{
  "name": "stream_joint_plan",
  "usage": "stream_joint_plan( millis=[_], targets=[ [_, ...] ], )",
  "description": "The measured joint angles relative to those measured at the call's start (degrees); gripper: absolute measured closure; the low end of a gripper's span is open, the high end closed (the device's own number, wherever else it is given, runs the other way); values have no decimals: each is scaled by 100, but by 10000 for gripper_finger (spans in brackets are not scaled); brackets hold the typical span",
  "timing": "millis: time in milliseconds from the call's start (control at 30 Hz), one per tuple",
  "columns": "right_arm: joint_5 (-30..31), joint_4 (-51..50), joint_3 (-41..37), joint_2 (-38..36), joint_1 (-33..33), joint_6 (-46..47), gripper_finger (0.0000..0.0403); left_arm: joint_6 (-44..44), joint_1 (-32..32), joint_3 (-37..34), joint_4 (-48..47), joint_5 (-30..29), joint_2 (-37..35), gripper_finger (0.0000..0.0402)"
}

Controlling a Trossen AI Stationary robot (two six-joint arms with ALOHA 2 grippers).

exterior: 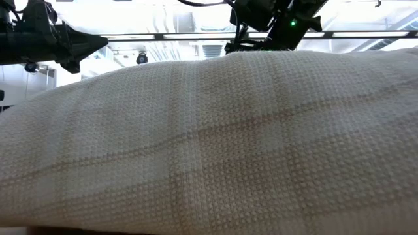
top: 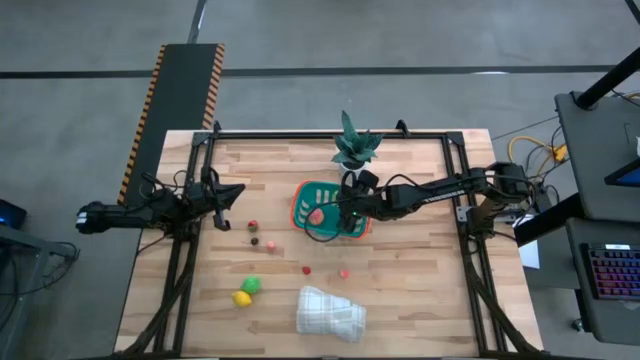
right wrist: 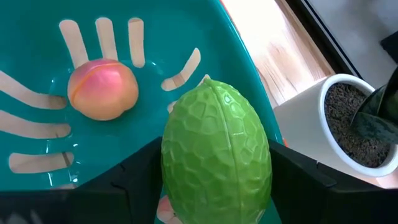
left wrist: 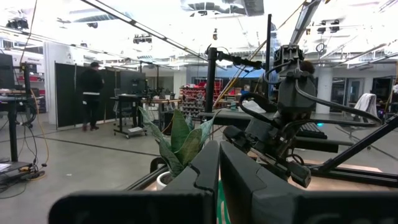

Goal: Build produce basket
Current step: Put the green kiwi into the blue basket, then put the pink peach into the blue basket

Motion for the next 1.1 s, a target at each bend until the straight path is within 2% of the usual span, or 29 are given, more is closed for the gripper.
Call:
stream_joint_plan(
  millis=[833,1033,1100],
  targets=[
    [-26,-267,0,-70,4,12,149,-1,1,0,-2,2,0,402],
    [-59,-279,22,-672,17,-99,143,-1,1,-1,-2,4,2,402],
    [-398,-214,31,-999,32,-5,136,0,0,0,-4,-33,0,402]
  ],
)
